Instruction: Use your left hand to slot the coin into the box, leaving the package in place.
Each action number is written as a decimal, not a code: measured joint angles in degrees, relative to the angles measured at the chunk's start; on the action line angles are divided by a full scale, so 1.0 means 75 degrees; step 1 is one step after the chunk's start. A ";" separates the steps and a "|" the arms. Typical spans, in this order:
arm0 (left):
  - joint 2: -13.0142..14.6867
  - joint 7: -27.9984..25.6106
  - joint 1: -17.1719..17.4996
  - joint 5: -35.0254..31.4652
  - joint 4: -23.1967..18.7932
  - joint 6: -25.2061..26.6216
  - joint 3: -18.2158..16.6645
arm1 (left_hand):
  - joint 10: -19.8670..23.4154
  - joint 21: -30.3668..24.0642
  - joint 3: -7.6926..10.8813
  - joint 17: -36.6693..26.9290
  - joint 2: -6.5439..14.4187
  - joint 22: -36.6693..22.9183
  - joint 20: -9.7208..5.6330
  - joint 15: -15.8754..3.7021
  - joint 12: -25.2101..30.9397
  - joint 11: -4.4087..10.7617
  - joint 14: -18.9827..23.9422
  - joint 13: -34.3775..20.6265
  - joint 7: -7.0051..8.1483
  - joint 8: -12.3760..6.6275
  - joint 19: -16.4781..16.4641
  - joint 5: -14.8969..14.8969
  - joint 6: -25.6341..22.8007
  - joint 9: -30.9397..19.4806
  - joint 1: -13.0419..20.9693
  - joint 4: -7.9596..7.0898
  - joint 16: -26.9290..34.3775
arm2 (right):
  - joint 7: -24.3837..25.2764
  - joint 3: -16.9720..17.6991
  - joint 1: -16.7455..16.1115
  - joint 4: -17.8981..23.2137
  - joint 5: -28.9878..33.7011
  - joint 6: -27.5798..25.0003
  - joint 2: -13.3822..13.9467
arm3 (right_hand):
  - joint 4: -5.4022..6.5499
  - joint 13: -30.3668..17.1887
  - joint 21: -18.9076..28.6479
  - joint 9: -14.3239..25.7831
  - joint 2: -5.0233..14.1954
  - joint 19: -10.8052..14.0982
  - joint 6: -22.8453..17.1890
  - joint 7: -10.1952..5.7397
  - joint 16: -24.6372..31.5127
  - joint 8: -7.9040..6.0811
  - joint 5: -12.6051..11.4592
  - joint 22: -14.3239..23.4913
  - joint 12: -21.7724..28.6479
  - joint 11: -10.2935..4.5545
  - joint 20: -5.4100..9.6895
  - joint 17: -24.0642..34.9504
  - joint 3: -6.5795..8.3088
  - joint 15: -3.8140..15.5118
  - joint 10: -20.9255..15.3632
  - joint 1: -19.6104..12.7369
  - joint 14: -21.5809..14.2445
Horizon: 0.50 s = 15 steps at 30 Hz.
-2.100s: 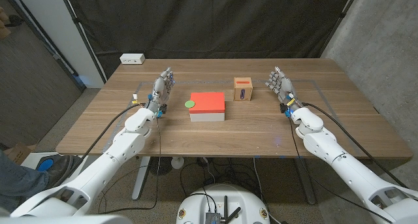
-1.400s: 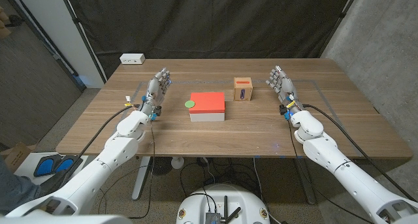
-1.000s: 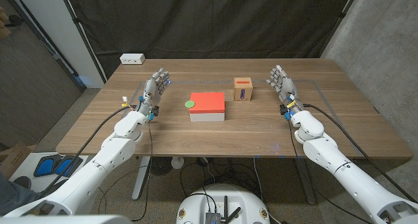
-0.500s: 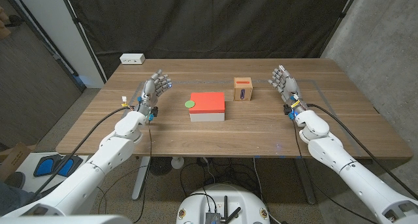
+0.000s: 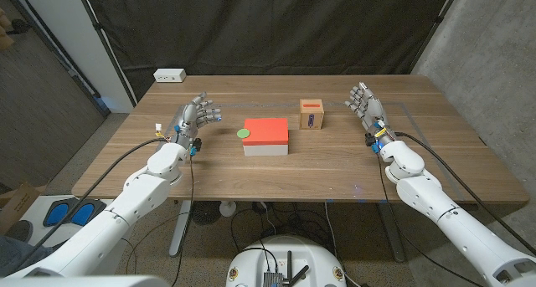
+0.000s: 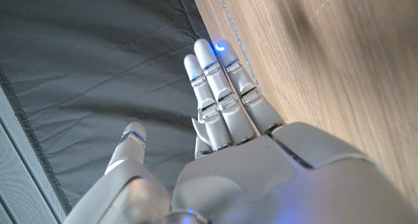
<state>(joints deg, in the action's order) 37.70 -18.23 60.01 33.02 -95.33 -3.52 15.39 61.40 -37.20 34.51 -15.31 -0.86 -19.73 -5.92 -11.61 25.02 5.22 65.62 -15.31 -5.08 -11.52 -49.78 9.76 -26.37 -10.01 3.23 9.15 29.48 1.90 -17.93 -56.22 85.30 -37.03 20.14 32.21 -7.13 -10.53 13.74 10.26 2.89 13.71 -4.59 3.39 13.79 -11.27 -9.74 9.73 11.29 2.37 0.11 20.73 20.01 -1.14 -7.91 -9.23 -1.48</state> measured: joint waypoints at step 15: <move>-0.0059 -0.0560 0.0106 -0.0008 -0.0508 0.0544 -0.0103 | 0.2638 -0.2767 0.0776 -0.2468 -0.0572 -0.3131 -0.0454 -0.0131 0.1967 0.0808 0.1543 -0.2124 0.0004 0.0057 -0.1155 0.0059 -0.1037 -0.0037 0.1276 0.0192 0.2876 | 0.0355 0.0062 -0.0154 0.0135 0.0146 0.0113 -0.0034 | -0.0030 0.0000 -0.0013 0.0000 0.0039 0.0014 -0.0041 -0.0041 0.0000 0.0000 0.0000 0.0039 0.0000 -0.0002 -0.0070 -0.0037 0.0030 -0.0026 -0.0050 -0.0039 -0.0026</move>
<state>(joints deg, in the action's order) 37.26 -22.43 60.81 32.96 -99.14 0.55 14.62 81.19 -57.95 40.33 -33.81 -5.14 -43.21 -9.32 -12.59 39.78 11.28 77.20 -31.24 -5.05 -11.09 -58.44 10.20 -34.15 -10.29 12.80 10.59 51.05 4.57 -17.47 -57.38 86.32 -35.94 20.98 31.95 -7.36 -10.52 13.65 10.26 3.18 13.81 -4.89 3.09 13.79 -11.27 -9.74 10.03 11.29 2.35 -0.42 20.46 20.24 -1.33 -8.29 -9.52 -1.68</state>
